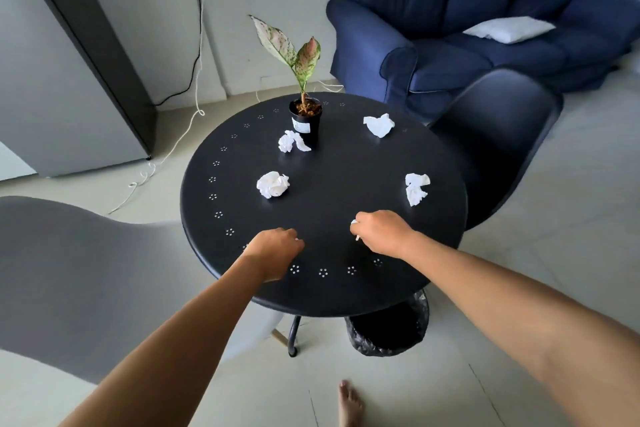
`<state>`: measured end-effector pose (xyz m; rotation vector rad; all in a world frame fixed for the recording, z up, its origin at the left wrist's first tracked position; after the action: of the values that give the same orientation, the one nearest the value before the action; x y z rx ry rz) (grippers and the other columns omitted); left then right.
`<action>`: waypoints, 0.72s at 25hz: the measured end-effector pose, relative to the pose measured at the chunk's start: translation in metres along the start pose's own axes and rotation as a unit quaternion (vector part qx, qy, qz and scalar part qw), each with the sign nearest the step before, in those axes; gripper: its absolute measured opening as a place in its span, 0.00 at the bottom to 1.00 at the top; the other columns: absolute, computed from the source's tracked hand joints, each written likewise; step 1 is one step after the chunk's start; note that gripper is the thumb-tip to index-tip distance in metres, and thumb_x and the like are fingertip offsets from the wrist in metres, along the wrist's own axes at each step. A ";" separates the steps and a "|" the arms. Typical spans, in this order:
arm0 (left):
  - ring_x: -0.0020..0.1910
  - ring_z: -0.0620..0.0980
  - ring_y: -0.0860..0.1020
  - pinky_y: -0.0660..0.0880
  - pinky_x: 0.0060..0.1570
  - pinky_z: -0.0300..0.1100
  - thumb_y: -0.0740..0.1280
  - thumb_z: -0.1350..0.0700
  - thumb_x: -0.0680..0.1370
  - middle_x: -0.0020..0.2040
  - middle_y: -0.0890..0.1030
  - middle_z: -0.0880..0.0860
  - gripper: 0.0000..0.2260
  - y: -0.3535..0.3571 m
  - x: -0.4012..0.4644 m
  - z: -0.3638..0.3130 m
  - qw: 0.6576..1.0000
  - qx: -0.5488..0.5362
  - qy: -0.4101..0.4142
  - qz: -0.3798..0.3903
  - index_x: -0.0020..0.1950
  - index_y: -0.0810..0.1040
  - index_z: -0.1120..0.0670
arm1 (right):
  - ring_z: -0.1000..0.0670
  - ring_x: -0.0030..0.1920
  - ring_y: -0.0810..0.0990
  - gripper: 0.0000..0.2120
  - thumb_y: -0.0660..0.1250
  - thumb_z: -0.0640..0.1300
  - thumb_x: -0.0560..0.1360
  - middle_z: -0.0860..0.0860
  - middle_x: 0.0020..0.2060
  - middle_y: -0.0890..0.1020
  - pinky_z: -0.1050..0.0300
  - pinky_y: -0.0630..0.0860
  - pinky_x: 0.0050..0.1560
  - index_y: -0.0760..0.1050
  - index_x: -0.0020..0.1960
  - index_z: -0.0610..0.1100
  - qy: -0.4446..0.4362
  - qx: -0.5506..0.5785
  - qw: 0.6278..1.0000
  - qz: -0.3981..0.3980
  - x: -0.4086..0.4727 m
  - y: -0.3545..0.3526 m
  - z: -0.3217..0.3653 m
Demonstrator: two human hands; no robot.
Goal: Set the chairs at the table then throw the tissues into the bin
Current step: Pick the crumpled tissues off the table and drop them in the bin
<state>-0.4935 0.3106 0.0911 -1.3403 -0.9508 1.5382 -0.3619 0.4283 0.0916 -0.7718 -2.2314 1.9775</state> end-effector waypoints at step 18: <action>0.61 0.55 0.76 0.75 0.59 0.48 0.59 0.56 0.77 0.62 0.77 0.53 0.20 0.065 -0.014 -0.215 0.980 -0.169 0.101 0.041 0.70 0.66 0.50 | 0.43 0.56 0.81 0.12 0.64 0.42 0.74 0.42 0.51 0.85 0.58 0.76 0.54 0.83 0.51 0.38 0.473 0.481 0.734 -0.082 -0.224 0.158 -0.001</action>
<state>-0.2881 0.2768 0.0067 -1.7588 -1.0708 1.3071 -0.1154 0.3469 0.0046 -0.9821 -0.5446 1.6596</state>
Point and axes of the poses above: each hand's wrist, its own x-axis towards the middle knuckle, its own y-axis out of the palm, z = x × y, the point moved 6 cm from there along x, towards the middle knuckle
